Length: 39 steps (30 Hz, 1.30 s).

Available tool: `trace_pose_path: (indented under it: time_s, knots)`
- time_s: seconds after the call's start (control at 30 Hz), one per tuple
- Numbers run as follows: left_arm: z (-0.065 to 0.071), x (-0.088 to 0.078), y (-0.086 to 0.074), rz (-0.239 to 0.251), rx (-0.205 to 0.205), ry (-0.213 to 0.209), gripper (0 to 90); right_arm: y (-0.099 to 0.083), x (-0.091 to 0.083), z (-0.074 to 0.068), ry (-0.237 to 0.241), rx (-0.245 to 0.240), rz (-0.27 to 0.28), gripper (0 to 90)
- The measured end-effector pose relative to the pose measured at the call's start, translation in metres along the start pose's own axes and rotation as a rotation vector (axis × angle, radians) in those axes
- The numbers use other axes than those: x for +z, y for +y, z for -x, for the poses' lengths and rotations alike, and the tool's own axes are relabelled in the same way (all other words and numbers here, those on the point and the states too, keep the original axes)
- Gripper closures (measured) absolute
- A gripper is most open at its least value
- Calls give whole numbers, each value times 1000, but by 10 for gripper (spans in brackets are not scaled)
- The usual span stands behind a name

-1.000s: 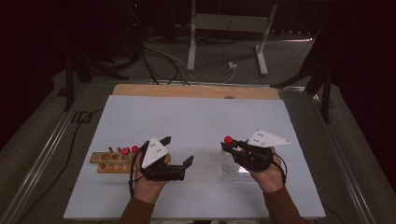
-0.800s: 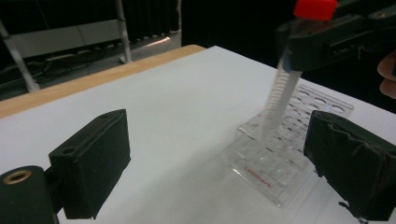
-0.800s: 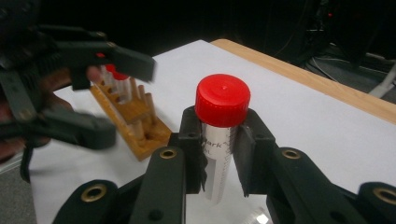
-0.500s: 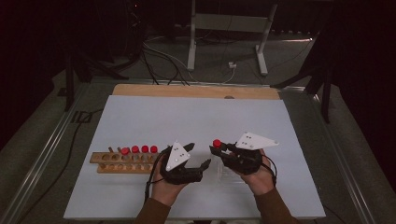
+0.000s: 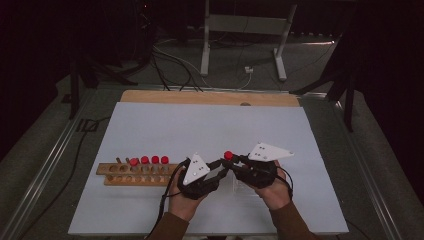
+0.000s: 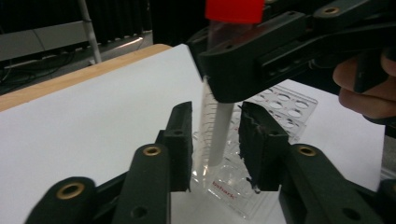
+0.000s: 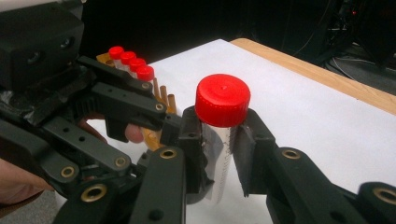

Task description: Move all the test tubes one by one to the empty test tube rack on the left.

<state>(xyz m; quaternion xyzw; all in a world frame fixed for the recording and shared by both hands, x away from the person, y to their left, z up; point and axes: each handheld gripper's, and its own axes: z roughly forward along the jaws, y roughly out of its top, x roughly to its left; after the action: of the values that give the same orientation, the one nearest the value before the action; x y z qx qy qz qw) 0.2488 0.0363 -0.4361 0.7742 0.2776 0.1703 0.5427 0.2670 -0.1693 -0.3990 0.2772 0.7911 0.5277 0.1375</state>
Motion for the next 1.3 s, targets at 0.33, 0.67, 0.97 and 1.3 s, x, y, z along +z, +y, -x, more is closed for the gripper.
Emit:
trace_pose_path:
  time_s: [0.33, 0.67, 0.97, 1.3]
  knots:
    - [-2, 1, -1, 5, -10, -3, 758, 0, 0, 0, 6, -1, -1, 728]
    - [-21, -12, -10, -11, -76, 75, 759, -4, -16, 14, 1, 33, 38, 477]
    - [-36, -41, -12, 14, -99, 114, 758, -15, -30, 30, -71, 57, 47, 215]
    - [-50, -76, -18, 31, -114, 165, 758, -34, -41, 51, -169, 102, 28, 32]
